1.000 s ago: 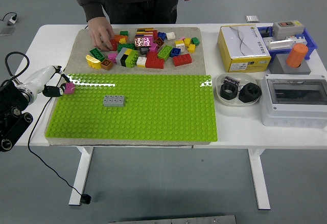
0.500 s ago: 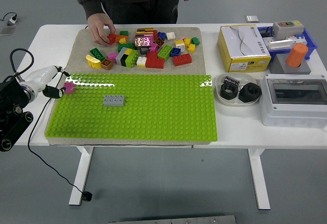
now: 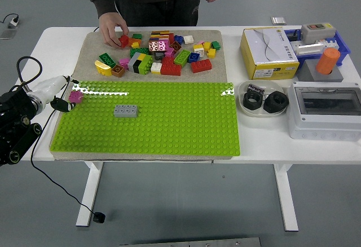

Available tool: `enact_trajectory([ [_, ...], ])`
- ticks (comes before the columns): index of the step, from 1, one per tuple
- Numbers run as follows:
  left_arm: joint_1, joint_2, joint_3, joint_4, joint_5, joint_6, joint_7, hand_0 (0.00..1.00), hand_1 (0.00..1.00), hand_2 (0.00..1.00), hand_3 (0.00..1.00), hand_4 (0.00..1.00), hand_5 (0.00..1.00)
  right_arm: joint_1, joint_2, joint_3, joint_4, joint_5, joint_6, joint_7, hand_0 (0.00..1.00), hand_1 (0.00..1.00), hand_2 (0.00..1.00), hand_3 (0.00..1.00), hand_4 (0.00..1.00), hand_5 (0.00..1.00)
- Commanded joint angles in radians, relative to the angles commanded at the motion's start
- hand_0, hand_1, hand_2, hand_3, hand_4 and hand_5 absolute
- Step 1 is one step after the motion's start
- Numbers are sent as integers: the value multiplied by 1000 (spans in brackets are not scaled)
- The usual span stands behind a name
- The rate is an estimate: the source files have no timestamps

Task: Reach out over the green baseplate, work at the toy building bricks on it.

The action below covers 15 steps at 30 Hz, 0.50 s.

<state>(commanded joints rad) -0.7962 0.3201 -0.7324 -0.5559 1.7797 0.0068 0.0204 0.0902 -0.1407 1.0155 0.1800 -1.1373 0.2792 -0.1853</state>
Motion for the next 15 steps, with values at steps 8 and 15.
enact_trajectory([
  [8, -19, -20, 2, 77, -26, 19, -25, 962, 986, 998, 781, 640, 2, 5, -2, -16, 0, 8, -1, 3, 580, 655, 728, 769, 507, 998],
  [15, -24, -35, 0, 112, -44, 23, -36, 962, 987, 998, 779, 632, 2, 10, -2, -23, 0, 12, -2, 7, 580, 655, 730, 769, 508, 998],
])
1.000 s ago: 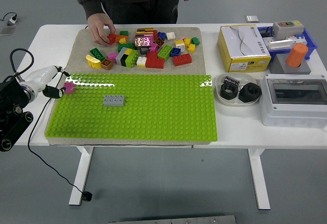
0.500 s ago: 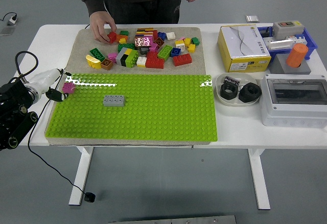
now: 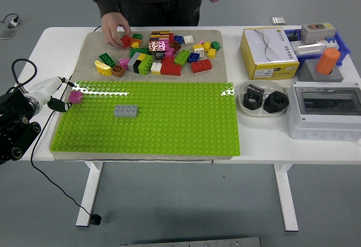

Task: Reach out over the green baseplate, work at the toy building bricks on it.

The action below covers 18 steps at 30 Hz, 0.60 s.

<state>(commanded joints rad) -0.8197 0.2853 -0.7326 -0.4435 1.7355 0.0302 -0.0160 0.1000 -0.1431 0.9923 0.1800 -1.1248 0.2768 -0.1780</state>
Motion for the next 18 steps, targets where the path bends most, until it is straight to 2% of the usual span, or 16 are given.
enact_trajectory([
  [8, -6, -25, -9, 31, -16, 10, -9, 962, 986, 998, 778, 628, 2, 7, -1, -13, 0, 3, -1, 3, 580, 654, 730, 770, 509, 998],
  [18, -10, -33, -12, 62, -29, 16, -16, 960, 986, 998, 763, 598, 2, 10, -2, -31, 0, 14, -1, 8, 580, 655, 730, 770, 510, 998],
])
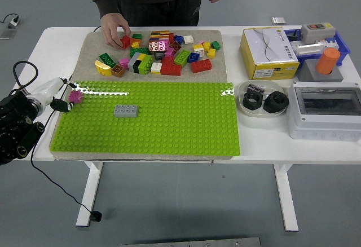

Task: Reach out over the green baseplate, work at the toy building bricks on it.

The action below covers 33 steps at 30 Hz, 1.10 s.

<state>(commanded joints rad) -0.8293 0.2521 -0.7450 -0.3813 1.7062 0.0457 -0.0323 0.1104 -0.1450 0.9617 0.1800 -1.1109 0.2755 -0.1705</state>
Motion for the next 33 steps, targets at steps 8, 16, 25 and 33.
enact_trajectory([
  [8, -4, -12, -1, 40, -12, 6, -3, 957, 986, 998, 718, 553, 2, 3, -1, -28, 0, 16, 0, 4, 579, 652, 735, 770, 512, 998],
  [16, -8, -27, 4, 60, -25, 14, -11, 956, 985, 998, 719, 543, 2, 6, 1, -34, 0, 13, 0, 3, 578, 655, 736, 771, 510, 998],
  [25, -13, -36, 16, 55, -38, 21, -15, 954, 984, 998, 712, 530, 2, 7, 3, -30, 0, 9, 0, 1, 579, 654, 736, 770, 509, 998],
  [33, -12, -39, 22, 52, -48, 20, -16, 952, 985, 998, 707, 514, 2, 5, 2, -29, 0, 9, 0, 2, 580, 655, 737, 770, 511, 998],
])
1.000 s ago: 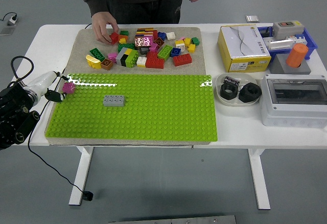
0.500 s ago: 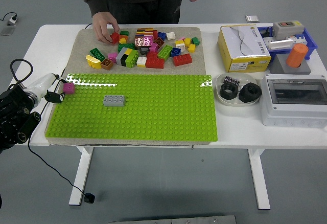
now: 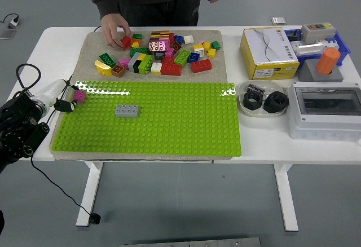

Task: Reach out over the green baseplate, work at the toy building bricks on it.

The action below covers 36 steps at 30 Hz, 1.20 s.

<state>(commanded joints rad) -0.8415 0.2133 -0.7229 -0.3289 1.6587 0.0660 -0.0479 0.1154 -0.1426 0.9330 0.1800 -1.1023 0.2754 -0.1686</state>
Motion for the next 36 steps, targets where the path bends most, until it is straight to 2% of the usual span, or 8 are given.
enact_trajectory([
  [6, 2, -1, 0, 2, -6, -1, -2, 950, 984, 998, 710, 505, 2, 0, 0, 1, 0, 1, 0, 0, 579, 655, 736, 770, 511, 998],
  [7, 3, -2, 0, 2, -10, 0, -3, 949, 982, 994, 526, 451, 2, 0, 1, 1, 0, 1, 0, 0, 580, 655, 737, 771, 514, 998],
  [12, 7, -2, 2, 4, -30, 14, -19, 949, 982, 994, 526, 451, 2, 0, 1, 1, 0, 3, -1, 1, 580, 655, 737, 771, 514, 998],
  [13, 8, -2, 2, 4, -33, 16, -21, 937, 977, 979, 473, 499, 2, 0, 1, 1, 0, 3, -1, 1, 579, 655, 737, 772, 518, 998],
  [18, 14, 0, -1, 4, -65, 23, -33, 937, 977, 979, 473, 499, 2, -2, 1, 5, 0, 1, -1, 1, 579, 655, 737, 772, 518, 998],
  [19, 15, 0, -3, 3, -69, 24, -34, 931, 975, 973, 460, 575, 2, -2, 1, 6, 0, 0, -1, 1, 579, 655, 737, 773, 522, 998],
  [27, 34, 14, -40, -16, -89, 35, -46, 922, 974, 973, 455, 599, 2, -11, 4, 17, 0, -3, -1, 1, 579, 655, 737, 773, 523, 998],
  [36, 61, 53, -74, -78, -124, 36, -42, 921, 971, 974, 455, 613, 2, -23, 6, 33, 0, -8, -2, 0, 579, 654, 737, 773, 524, 998],
])
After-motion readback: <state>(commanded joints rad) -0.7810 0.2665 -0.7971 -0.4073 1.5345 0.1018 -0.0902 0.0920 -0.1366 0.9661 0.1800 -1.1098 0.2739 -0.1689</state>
